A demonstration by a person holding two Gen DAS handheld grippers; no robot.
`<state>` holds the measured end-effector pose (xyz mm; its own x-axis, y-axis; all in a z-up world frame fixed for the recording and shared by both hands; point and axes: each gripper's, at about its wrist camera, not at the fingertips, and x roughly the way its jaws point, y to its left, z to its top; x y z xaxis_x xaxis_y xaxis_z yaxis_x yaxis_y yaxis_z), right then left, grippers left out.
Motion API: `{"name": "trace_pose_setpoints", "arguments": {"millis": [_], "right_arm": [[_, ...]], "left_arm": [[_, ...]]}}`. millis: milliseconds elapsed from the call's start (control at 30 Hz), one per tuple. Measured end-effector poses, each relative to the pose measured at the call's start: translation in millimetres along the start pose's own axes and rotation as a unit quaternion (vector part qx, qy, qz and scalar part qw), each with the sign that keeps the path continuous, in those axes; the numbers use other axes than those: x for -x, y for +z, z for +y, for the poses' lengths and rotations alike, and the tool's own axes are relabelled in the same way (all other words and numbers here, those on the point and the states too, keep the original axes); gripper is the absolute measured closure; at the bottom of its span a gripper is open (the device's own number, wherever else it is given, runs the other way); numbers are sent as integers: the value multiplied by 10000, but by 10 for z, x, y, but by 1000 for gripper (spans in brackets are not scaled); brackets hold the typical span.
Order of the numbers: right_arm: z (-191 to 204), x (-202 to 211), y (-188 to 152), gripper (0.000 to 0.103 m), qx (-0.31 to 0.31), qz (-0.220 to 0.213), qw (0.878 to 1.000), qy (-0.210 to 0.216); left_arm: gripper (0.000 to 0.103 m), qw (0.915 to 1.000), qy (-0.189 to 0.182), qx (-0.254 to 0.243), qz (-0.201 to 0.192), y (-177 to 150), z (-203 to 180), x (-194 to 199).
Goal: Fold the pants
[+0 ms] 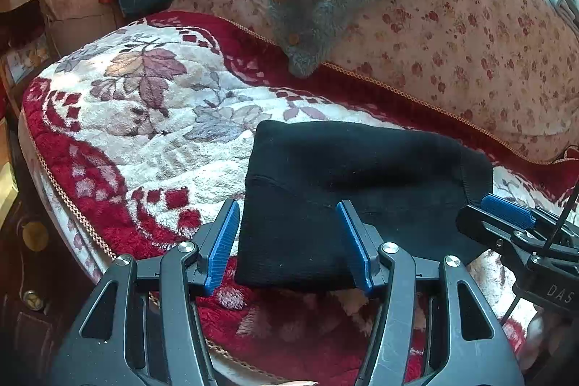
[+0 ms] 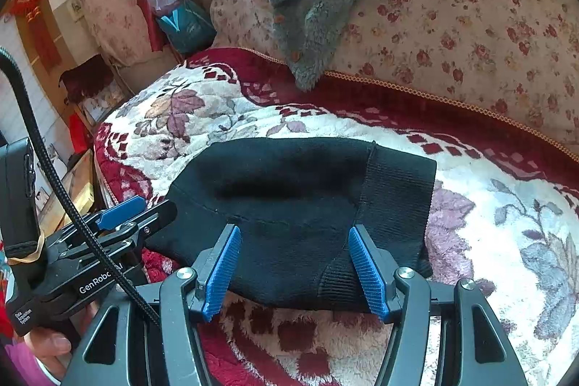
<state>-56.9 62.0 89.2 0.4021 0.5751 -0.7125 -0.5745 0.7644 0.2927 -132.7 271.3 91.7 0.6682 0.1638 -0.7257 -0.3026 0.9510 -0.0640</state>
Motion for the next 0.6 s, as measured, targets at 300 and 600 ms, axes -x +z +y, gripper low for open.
{"name": "trace_pose_setpoints", "arguments": {"millis": [300, 600], "right_arm": [[-53, 22, -9, 43, -92, -13, 10000, -21], [-328, 105, -31, 43, -396, -40, 9989, -232]], "left_arm": [[47, 9999, -71, 76, 70, -19, 12, -31], [47, 9986, -267, 403, 208, -51, 179, -25]]}}
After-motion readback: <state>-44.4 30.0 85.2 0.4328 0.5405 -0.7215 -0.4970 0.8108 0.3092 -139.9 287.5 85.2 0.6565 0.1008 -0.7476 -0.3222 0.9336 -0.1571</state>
